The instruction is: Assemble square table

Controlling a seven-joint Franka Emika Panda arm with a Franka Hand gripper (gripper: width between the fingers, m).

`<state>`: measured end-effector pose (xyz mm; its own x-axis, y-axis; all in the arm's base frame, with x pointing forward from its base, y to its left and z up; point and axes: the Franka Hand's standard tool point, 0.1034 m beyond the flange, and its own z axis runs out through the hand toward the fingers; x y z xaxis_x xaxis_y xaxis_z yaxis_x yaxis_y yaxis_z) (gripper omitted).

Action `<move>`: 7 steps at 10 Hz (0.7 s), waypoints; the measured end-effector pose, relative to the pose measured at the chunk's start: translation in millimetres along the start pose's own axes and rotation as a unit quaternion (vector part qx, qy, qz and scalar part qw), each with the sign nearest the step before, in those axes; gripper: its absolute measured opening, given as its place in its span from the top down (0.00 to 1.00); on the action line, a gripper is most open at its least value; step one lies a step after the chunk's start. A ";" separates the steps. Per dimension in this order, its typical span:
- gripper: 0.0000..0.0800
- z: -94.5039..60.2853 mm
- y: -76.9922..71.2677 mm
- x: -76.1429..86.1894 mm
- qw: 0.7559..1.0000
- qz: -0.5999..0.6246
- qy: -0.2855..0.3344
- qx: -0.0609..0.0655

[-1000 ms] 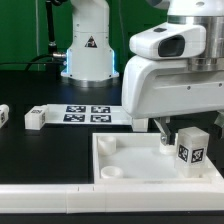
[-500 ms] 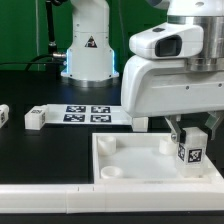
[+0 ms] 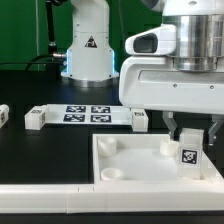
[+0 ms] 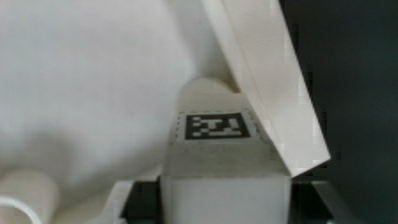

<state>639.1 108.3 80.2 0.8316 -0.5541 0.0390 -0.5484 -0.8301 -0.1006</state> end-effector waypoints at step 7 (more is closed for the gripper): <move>0.64 0.4 -0.6 -1.6 0.957 0.289 -0.008 0.001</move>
Offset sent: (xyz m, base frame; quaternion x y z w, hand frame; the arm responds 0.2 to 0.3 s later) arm 0.0037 0.0052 -0.0071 0.0132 -0.0011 0.2587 0.9659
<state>638.2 109.7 79.8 0.3904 -0.9198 -0.0386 -0.9172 -0.3850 -0.1025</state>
